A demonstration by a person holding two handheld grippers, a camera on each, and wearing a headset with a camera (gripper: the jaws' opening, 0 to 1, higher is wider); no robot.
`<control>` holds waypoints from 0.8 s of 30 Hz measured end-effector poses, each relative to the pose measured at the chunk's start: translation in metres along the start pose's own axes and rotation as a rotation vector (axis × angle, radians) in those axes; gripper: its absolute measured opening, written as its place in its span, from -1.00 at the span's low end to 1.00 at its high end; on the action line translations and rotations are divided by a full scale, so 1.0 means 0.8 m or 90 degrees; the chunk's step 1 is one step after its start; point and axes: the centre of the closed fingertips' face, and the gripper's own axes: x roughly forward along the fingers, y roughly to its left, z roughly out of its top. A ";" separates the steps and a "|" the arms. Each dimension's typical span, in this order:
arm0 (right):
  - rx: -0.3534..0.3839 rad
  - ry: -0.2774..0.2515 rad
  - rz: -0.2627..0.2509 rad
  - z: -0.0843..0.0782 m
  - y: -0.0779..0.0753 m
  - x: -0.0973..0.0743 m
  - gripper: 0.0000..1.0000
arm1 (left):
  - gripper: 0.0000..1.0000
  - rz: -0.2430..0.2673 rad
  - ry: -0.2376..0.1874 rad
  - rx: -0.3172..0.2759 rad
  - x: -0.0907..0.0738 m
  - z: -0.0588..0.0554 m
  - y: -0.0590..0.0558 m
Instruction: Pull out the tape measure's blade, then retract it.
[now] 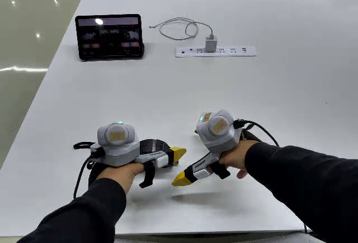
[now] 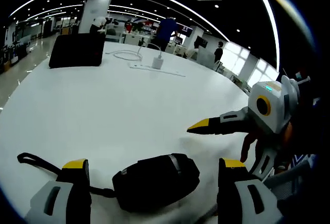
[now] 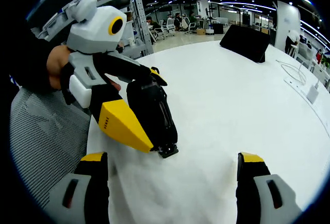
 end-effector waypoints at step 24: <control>0.072 -0.072 -0.144 -0.086 -0.034 -0.141 1.00 | 1.00 -0.085 0.019 0.212 -0.067 -0.025 0.034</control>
